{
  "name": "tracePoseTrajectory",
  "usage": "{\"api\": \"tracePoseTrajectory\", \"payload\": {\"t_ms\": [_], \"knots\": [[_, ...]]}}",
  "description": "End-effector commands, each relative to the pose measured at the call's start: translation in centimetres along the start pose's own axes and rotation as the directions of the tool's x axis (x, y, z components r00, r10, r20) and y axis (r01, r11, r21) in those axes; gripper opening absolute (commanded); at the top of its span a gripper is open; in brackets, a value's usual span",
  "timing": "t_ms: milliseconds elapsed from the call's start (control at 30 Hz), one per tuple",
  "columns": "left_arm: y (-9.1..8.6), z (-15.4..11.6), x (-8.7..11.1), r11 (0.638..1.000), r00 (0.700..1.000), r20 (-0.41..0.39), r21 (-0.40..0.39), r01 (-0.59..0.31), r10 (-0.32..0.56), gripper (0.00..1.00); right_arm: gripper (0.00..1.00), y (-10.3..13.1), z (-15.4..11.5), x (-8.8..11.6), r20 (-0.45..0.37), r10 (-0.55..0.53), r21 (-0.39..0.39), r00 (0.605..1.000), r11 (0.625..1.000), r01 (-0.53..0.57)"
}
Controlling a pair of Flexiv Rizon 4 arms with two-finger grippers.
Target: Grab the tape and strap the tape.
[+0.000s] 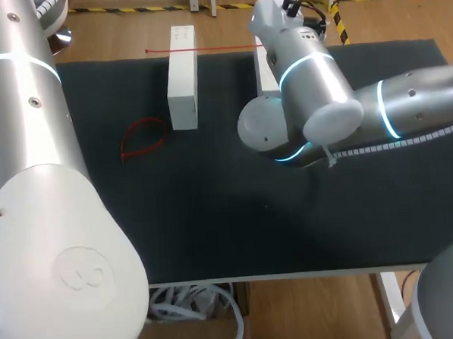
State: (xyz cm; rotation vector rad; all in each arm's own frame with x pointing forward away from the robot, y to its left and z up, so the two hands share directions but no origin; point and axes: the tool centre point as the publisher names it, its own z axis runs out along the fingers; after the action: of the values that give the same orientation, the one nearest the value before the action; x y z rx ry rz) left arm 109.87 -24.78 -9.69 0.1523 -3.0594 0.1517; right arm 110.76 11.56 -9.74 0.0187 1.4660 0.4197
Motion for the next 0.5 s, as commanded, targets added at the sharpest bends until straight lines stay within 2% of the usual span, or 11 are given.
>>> {"api": "tracePoseTrajectory", "payload": {"t_ms": [33,500], "knots": [[-0.36,-0.24,-0.21,1.0,1.0,-0.007,-0.01,0.001,-0.001,0.0,0.0,-0.24,-0.03,-0.52,-0.011,0.0,-0.009,1.0,1.0,0.0],[-0.36,-0.24,-0.21,1.0,1.0,-0.007,-0.01,0.001,-0.001,0.0,0.02,-0.23,-0.05,-0.64,-0.013,0.007,-0.022,1.0,1.0,-0.008]]}}
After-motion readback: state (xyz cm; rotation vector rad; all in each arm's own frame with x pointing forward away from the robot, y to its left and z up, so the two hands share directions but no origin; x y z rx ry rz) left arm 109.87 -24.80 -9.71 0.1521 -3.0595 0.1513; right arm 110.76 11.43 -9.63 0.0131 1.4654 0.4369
